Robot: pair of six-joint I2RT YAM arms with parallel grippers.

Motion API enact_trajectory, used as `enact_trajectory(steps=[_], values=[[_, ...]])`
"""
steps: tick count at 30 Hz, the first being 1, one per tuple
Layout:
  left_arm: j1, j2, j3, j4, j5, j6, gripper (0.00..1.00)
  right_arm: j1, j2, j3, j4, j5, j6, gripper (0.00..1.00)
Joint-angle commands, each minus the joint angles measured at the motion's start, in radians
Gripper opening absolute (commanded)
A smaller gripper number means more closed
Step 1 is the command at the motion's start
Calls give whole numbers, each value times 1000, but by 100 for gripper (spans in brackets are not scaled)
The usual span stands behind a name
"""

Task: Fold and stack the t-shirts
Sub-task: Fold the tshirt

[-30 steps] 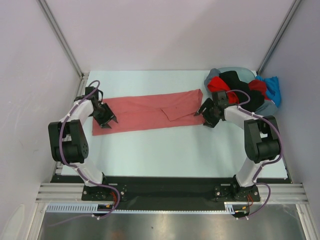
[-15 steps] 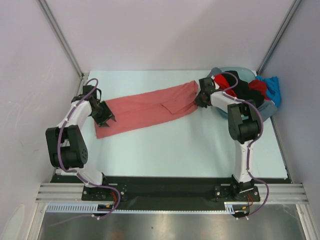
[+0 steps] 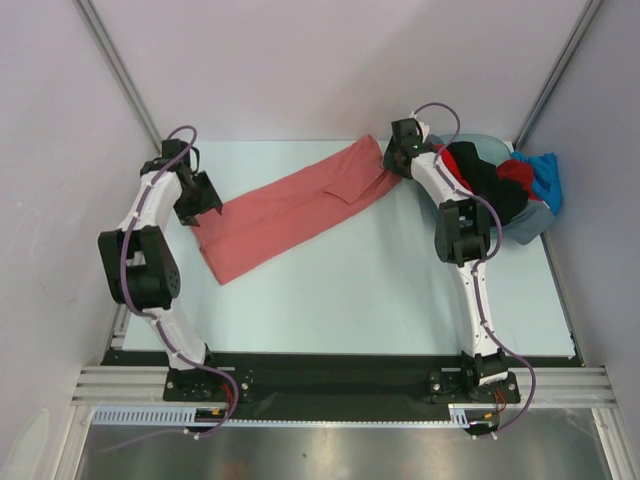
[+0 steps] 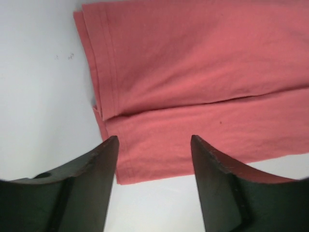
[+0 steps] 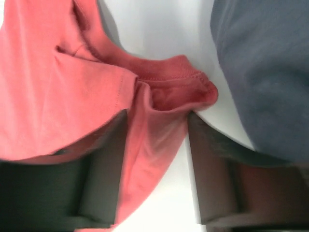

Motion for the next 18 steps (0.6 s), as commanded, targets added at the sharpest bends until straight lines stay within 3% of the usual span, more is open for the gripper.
enact_trajectory(steps=[1,3,8,12,15,18], values=[[23,98,135,-64,-68,84,69,-4,-57,67,-146,-33,-11,60],[49,158,186,-98,-65,105,73,4,-92,26,-210,-59,18,72],[105,330,363,-148,-82,107,73,27,-282,-174,-281,-152,71,85],[132,337,427,-153,-72,87,71,68,-465,-460,-206,-189,83,87],[103,282,393,-133,-33,84,69,116,-557,-612,-122,-202,57,87],[28,231,333,-121,-71,108,70,143,-524,-576,-114,-171,43,87]])
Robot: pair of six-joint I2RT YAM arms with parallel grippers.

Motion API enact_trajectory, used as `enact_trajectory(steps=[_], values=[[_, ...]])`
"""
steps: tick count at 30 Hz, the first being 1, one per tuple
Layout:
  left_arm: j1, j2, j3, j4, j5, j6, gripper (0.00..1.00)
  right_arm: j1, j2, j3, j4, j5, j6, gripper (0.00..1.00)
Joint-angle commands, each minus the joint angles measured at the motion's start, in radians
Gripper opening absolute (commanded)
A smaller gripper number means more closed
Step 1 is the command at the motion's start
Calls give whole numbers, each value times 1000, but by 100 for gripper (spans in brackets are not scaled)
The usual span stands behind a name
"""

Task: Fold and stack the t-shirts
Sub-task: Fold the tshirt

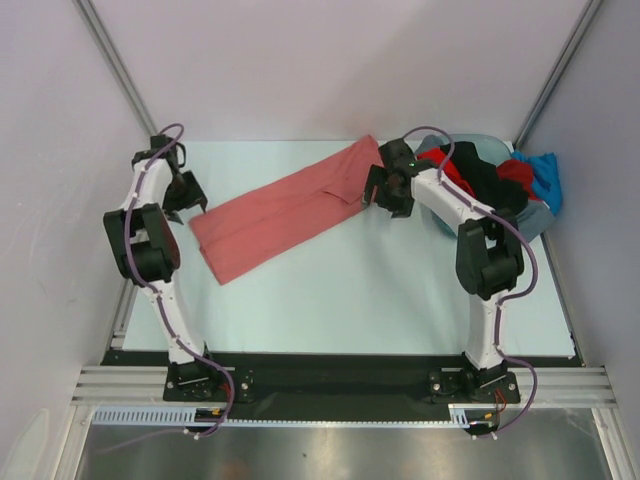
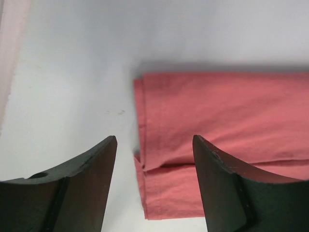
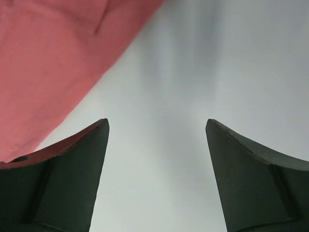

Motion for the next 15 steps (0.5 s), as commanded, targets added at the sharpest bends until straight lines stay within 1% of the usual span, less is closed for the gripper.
enact_trajectory(steps=[1,3,4,5,7,8,9,10,11,12,14,15], values=[[-117,-129,-57,4,-31,34,70,31,10,43,66,5,-15,86],[-187,-160,-118,33,-32,33,71,43,43,92,62,8,-14,77],[-209,-190,-187,50,-28,33,70,47,75,147,59,5,-6,73],[-253,-210,-224,91,-50,33,70,50,89,170,61,-4,2,67],[-278,-236,-304,131,-32,40,64,57,132,245,65,-18,14,56],[-290,-237,-315,149,-18,37,63,60,145,276,65,-41,17,47],[-292,-232,-322,154,-16,36,58,71,165,303,58,-44,17,43],[-293,-223,-324,160,-18,34,57,76,197,367,49,-72,14,36],[-295,-218,-319,172,-19,36,54,85,212,395,36,-86,12,31],[-295,-212,-310,174,-28,37,37,96,224,420,12,-93,12,28],[-295,-195,-267,182,-35,36,24,106,232,443,1,-109,11,22],[-297,-184,-249,182,-36,36,2,112,228,433,7,-109,11,22]])
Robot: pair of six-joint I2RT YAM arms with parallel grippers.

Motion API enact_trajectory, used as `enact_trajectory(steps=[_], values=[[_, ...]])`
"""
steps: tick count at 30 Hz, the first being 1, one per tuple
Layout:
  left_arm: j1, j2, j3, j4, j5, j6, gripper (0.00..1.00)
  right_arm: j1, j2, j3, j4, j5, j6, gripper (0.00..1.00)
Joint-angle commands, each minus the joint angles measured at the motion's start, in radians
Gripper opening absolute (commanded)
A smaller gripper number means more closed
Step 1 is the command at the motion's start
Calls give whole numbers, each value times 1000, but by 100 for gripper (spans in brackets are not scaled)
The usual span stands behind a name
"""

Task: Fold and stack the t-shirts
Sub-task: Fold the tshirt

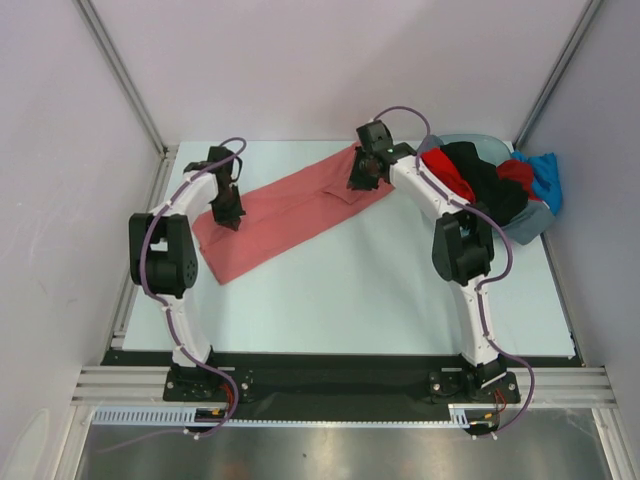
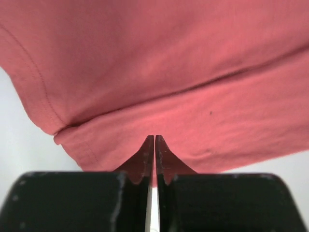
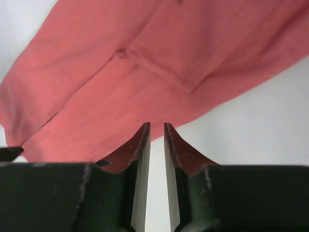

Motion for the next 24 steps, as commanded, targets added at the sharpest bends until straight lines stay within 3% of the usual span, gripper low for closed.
enact_trajectory(steps=[1,14,24], values=[[17,16,103,57,-34,9,0,40,-14,22,-19,-41,1,22],[17,335,416,-46,-80,-11,0,45,-164,-236,101,-42,-24,16],[14,304,194,-94,-77,-82,0,35,-189,-309,165,-48,6,16]])
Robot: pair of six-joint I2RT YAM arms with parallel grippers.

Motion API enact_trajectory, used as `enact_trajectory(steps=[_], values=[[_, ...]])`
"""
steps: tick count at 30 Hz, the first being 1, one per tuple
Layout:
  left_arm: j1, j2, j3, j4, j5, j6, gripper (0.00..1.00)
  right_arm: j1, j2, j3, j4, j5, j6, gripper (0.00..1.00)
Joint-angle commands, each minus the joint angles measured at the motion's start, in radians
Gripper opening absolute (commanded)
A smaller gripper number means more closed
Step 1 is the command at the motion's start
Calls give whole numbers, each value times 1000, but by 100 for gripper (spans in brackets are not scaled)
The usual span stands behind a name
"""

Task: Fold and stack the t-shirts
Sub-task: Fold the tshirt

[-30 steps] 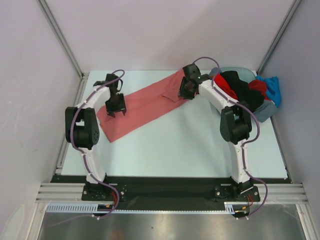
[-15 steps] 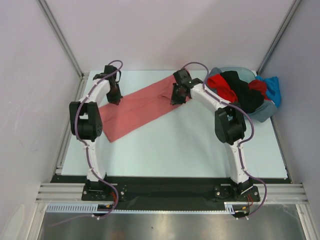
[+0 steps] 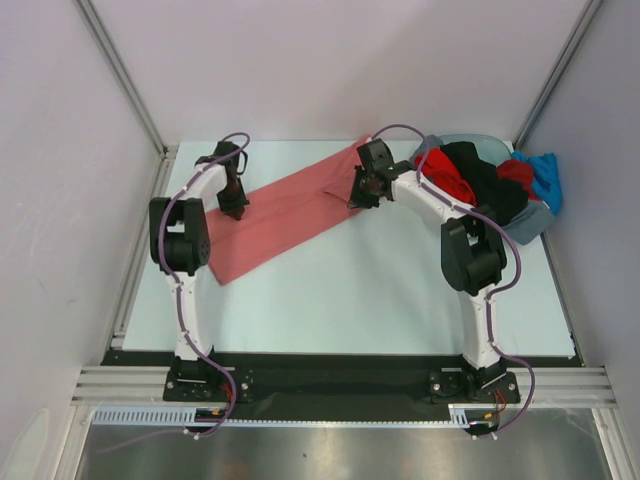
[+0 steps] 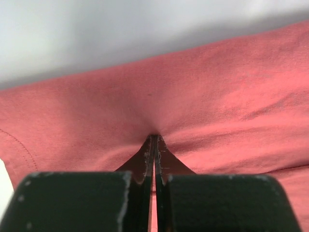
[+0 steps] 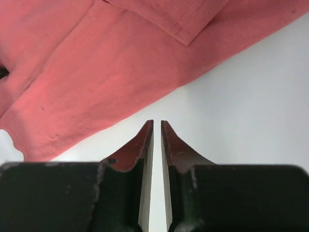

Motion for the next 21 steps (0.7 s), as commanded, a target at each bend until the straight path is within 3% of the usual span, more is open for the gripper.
enact_trajectory(steps=[1,9,11,21], values=[[-3,6,-84,-140,-7,-33,0,-1,-59,-30,57,-12,15,16],[-3,-35,-181,-171,2,-27,0,-2,-60,-96,105,-44,25,17],[-6,-44,-205,-169,74,-19,0,-1,-60,-107,119,-50,27,17],[-125,-201,-496,-59,197,-132,0,54,-21,-90,148,-129,-40,23]])
